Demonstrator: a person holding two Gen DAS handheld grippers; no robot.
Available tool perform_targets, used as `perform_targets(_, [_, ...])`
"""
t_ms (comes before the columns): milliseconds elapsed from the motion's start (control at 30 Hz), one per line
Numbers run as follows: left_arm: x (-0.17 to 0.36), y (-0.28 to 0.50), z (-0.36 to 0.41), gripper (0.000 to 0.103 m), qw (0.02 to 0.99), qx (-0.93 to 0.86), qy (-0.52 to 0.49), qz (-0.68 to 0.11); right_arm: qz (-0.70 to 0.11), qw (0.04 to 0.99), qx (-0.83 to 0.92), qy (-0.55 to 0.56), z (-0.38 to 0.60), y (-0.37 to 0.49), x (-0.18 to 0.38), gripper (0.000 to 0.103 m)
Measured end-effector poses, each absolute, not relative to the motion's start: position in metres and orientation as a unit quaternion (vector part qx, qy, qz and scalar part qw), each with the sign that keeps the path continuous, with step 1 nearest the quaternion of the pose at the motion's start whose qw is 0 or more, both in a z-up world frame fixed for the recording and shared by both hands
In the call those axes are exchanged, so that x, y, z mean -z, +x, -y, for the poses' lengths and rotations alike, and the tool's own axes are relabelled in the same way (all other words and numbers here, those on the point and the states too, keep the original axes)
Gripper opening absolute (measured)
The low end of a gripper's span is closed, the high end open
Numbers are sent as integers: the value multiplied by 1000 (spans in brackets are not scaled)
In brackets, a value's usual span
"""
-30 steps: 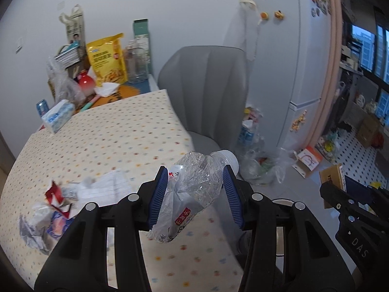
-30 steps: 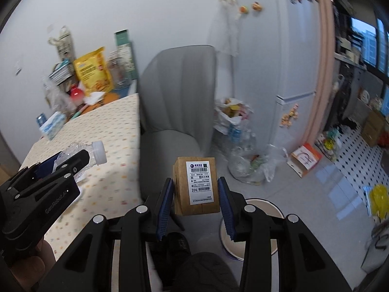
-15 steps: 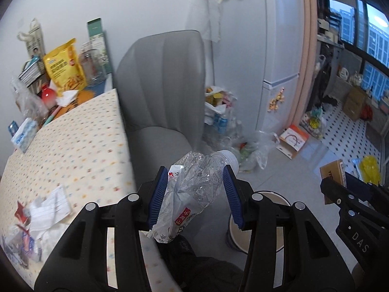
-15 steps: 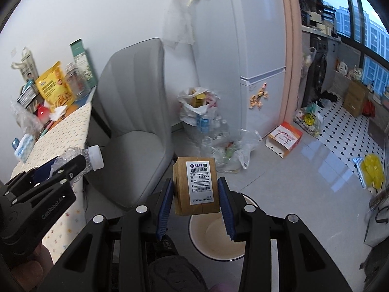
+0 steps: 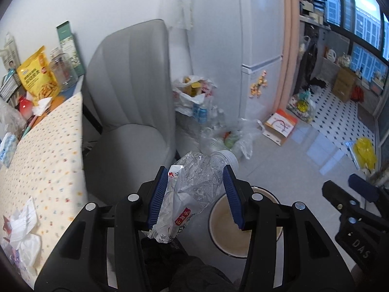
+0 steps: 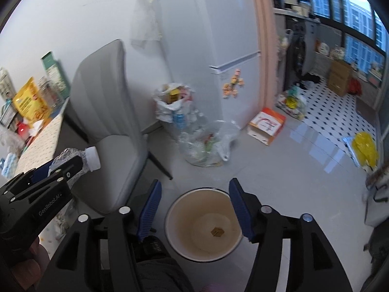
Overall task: Collect trash
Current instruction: 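Open both grippers over the beige bin, dropping the box and bottle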
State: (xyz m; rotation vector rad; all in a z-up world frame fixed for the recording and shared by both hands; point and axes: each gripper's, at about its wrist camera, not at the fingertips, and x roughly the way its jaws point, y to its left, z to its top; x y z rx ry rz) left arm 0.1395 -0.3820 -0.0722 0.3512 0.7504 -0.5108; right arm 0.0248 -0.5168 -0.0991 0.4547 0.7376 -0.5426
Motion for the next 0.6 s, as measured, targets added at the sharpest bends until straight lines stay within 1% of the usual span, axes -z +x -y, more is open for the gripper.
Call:
perform_targets(300, [85,120,427,48,861,291,184,-373,-347,853,314,229,548,-14,102,66])
perform_targets(400, [87,116,439,50,850,312,180,-384,-347,848,326,232,556,-24,102,66])
perform_targets(433, [85,116,440,62,848,319,175,-386,-346,847,329,233,558,-26,102,66])
perform_targets(467, [83,115,440,80,848,321,171,-384,-346,845,332,235,559,-29,103,66])
perform_targets(533, [72,113,434,97,859,324,157,-364,-345,845,334,237,560,-31,103,66])
perform_targets(600, [63,115,425,97,867,318,147,-355,-342,846,333,238,559,-33,103,67])
